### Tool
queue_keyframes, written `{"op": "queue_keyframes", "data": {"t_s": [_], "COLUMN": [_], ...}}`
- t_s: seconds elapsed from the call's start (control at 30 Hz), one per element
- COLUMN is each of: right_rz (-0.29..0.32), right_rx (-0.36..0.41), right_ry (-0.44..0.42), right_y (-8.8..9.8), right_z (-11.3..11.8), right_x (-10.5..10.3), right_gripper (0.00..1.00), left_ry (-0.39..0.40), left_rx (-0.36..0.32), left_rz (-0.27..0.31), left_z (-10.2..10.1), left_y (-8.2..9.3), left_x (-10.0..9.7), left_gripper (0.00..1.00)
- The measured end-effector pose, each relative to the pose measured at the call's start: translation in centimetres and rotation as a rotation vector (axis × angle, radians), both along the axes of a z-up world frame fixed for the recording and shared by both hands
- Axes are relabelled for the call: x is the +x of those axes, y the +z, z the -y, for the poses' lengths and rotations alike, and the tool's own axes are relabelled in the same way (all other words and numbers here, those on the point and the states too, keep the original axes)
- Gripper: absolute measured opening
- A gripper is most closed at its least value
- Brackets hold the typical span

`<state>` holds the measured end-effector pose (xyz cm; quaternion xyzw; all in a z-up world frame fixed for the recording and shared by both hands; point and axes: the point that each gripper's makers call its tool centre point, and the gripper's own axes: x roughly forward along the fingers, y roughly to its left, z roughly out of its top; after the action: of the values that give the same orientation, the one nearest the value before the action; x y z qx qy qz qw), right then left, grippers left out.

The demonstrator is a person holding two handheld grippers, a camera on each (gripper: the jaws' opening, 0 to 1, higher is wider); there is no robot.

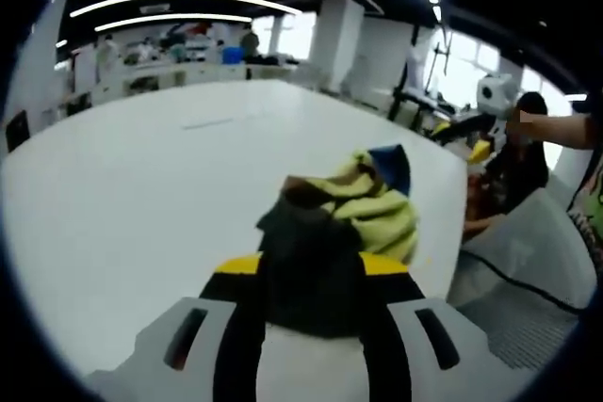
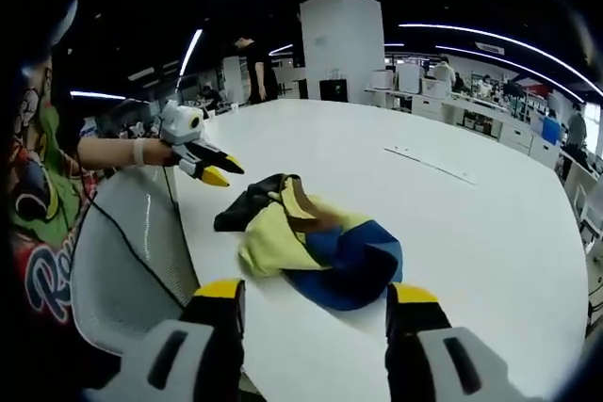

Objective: Fold the garment on the visible template until the final outline fits inside the template.

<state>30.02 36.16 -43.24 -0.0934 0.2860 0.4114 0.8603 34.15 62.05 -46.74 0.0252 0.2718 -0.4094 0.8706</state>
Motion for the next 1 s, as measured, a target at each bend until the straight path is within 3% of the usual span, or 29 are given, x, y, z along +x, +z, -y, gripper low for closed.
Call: {"op": "queue_keyframes", "data": {"t_s": [0.2,0.27,0.5,0.6,0.67,0.8,0.87,1.0], "right_rz": [-0.024,-0.044,-0.056,-0.040,-0.046,-0.044,-0.043,-0.046], "right_rx": [0.012,0.016,0.038,-0.040,-0.035,-0.084,-0.147,-0.160], "right_ry": [0.023,0.038,0.083,0.128,0.126,0.124,0.143,0.157], "right_y": [-0.8,-1.4,-2.9,-3.9,-4.0,-4.5,-5.2,-5.7], "right_z": [-1.2,-2.1,-5.7,-6.2,-6.4,-5.7,-5.0,-5.1], "right_x": [1.4,1.6,3.3,3.9,4.1,4.9,5.1,5.2], "right_gripper": [0.53,0.50,0.44,0.34,0.32,0.26,0.21,0.21], "left_ry": [-0.026,-0.073,-0.026,-0.023,-0.025,-0.018,-0.019,-0.033], "left_rx": [0.030,0.068,0.061,0.068,0.078,0.095,0.095,0.101], "left_rz": [-0.009,-0.008,-0.019,-0.013,-0.014,-0.019,-0.025,-0.036], "left_z": [0.3,0.6,0.3,0.4,0.3,-0.3,-0.2,0.2], "left_y": [-0.6,-1.0,-1.4,-1.4,-1.6,-2.2,-2.2,-2.7], "left_x": [0.3,-0.1,1.2,1.5,1.7,2.3,2.3,2.4], "left_gripper": [0.37,0.36,0.24,0.22,0.20,0.19,0.16,0.16]}}
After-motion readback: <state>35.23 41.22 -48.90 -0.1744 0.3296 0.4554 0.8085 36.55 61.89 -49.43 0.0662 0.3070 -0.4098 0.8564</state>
